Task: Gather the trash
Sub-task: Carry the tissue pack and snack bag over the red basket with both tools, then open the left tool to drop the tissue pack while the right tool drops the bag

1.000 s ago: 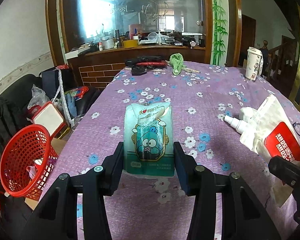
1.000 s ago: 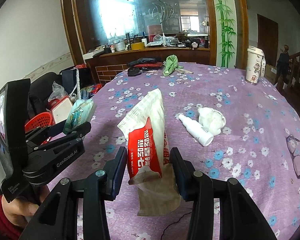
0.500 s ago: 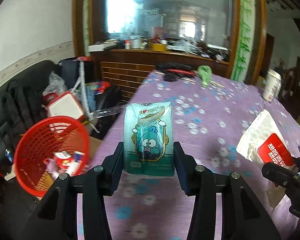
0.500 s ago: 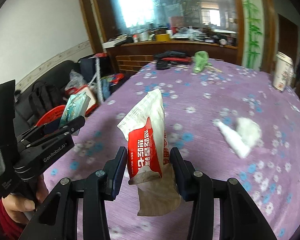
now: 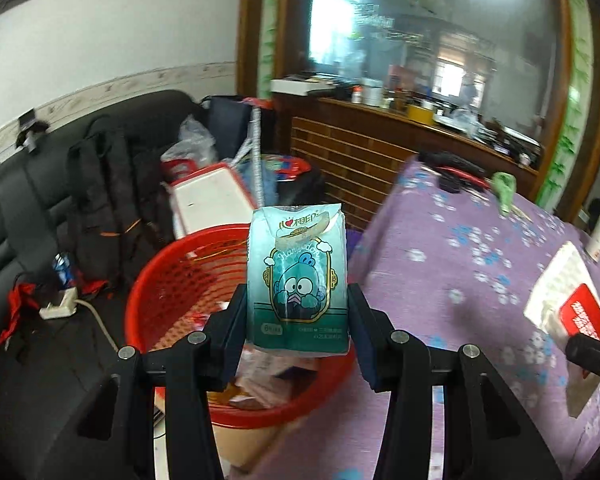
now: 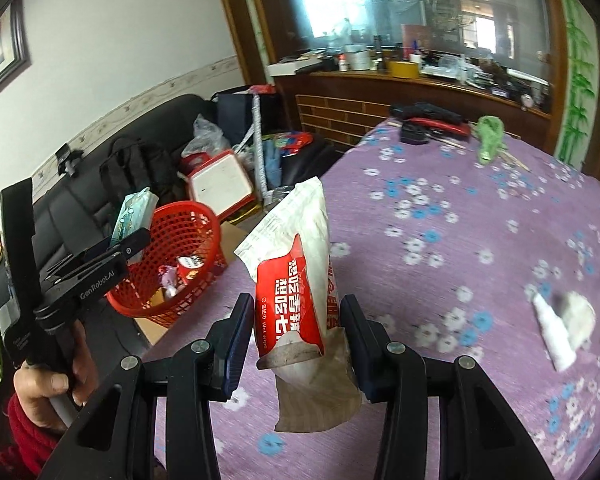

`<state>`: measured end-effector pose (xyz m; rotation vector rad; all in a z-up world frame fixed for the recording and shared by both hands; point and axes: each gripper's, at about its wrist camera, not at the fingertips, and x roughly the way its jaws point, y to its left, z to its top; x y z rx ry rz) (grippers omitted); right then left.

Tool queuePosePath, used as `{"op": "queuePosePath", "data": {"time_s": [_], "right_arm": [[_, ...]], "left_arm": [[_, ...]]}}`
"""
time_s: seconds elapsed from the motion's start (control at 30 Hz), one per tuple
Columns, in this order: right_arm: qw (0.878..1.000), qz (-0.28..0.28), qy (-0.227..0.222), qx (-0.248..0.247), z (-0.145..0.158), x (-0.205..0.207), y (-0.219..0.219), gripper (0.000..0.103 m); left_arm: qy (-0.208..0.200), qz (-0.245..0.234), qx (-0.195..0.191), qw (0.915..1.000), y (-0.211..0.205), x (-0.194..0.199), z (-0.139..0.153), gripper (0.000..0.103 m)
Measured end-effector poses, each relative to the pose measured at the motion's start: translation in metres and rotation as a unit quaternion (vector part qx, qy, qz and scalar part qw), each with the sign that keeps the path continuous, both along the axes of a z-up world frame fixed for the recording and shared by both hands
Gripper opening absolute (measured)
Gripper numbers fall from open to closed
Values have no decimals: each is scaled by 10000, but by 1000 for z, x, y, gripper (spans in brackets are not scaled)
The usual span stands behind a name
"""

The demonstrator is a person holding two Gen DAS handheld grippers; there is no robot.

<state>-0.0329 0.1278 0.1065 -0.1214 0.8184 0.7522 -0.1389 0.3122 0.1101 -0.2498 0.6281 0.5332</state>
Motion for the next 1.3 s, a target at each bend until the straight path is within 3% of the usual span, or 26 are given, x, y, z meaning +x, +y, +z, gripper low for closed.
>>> {"op": "queuePosePath", "data": {"time_s": [0.37,0.63,1.0,1.03,1.1,1.3], "right_arm": [[9978,571,321,44,3,7,76,49],[9930,950,693,110,-11,16,142,50],[9901,1120,835,146,-28,23,195,54],[9903,1122,815,117,-30,24,196,61],[9913,1058,765,139,-29,26,193,63],[9934,794,685,458,-16,29,139,63]], "left_arm": [[130,331,-94,9993,46,-18,-16,46],[239,389,-170,9988,61,-23,-29,46],[200,486,-247,9983,73,-22,-31,49],[179,488,-260,9983,72,-22,-31,53],[149,479,-303,9983,71,-23,-29,60],[69,366,-219,9991,57,-22,-23,61]]}}
